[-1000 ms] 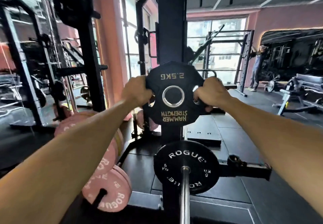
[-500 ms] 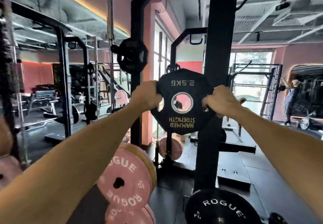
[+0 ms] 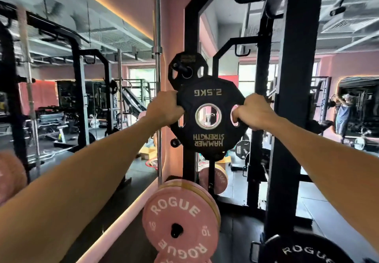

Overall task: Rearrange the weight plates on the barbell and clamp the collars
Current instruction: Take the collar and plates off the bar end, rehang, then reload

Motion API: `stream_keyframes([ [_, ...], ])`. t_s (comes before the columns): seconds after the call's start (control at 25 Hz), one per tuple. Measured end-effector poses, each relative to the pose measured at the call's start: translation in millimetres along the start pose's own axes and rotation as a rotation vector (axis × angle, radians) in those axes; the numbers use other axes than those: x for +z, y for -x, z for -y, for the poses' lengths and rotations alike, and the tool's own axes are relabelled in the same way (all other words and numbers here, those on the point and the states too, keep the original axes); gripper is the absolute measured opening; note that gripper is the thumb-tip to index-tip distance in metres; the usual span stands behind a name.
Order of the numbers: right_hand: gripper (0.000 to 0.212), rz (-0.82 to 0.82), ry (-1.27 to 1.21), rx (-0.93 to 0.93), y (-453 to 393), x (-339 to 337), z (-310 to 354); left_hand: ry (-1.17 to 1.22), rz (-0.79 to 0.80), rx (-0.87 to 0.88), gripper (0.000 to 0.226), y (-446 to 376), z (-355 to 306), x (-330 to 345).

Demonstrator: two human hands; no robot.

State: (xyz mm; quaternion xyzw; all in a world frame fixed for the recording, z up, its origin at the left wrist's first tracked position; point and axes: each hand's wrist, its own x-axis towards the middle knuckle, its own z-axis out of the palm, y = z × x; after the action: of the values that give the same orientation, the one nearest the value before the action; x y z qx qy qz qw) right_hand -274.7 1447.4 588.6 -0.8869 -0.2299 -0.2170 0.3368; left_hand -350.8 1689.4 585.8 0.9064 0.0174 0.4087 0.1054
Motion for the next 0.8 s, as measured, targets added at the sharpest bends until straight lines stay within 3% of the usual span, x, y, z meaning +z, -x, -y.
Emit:
stream_keyframes([
  [0.32,0.028,-0.068,0.035,-0.119,-95,81,40,-0.025,-0.044,-0.010,0.017,-67,101,12],
  [0.52,0.032,-0.075,0.028,-0.097,-143,113,66,0.033,-0.018,-0.002,0.010,-106,147,16],
  [0.8,0.024,-0.089,-0.019,-0.047,-210,143,87,0.015,-0.044,0.082,0.025,-181,204,36],
])
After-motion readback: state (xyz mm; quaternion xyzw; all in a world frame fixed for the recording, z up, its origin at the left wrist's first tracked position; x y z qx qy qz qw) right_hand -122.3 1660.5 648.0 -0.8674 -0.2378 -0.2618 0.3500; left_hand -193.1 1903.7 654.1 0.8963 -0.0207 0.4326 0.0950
